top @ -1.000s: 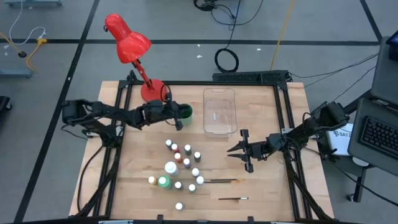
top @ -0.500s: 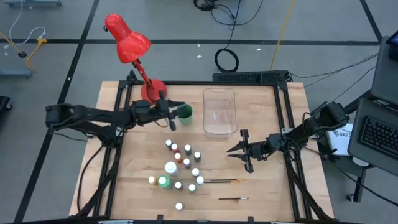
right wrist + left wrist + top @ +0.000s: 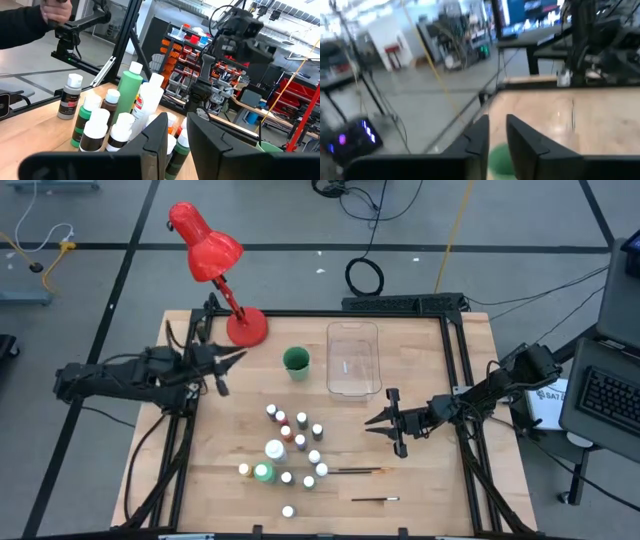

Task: Pick & Place Paint Supplies
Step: Put the orange paint brush into the green cup

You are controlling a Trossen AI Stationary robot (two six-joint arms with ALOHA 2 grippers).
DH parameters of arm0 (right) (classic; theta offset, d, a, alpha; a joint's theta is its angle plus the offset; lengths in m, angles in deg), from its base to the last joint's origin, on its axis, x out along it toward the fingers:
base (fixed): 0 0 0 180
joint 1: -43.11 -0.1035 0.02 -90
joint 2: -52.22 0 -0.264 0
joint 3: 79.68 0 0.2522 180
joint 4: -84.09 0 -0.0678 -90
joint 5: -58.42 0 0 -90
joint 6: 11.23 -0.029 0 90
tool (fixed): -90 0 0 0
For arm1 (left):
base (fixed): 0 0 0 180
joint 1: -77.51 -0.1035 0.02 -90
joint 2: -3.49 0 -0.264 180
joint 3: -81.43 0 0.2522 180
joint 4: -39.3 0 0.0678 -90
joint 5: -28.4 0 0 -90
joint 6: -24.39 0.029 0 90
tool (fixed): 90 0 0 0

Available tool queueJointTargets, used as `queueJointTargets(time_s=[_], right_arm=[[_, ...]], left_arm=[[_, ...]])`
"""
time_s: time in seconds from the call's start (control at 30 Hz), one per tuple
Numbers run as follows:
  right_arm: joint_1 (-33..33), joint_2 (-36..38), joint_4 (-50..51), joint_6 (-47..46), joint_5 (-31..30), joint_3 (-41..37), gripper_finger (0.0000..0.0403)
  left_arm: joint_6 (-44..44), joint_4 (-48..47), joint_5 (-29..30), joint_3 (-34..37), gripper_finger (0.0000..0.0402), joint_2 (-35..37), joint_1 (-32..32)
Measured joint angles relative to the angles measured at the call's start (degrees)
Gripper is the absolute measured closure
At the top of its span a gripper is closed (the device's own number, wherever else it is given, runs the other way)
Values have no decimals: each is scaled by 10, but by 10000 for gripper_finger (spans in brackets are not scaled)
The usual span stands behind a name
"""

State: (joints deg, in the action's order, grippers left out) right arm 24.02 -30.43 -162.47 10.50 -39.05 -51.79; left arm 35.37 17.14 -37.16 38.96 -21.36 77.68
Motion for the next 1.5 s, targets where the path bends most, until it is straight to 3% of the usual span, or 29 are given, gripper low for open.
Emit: queueJointTargets(time_s=[0.1,0.23,0.43,0.57,0.63,0.73,1.17,1.27,1.37,1.5], right_arm=[[0,0,0,0,0,0,339],[0,0,-5,-3,0,0,339],[0,0,-1,-5,0,0,339],[0,0,5,-5,0,0,339],[0,0,9,-5,0,0,339],[0,0,14,2,-2,0,339],[-1,1,54,-38,-9,9,341],[-15,26,195,-36,-46,57,349],[-49,57,504,-63,-99,172,358],[-121,32,900,-186,-225,371,358]], left_arm=[[-35,-48,-46,2,393,11,-9],[-71,-49,-45,25,397,28,-24],[-49,105,-132,149,400,93,-44],[-83,106,-123,199,400,124,-77],[-89,120,-151,217,401,136,-93],[-95,128,-198,240,401,149,-109],[-107,141,-230,278,400,155,-119],[-106,141,-229,278,397,155,-119],[-105,137,-229,278,399,155,-119],[-117,127,-229,278,399,155,-119]])
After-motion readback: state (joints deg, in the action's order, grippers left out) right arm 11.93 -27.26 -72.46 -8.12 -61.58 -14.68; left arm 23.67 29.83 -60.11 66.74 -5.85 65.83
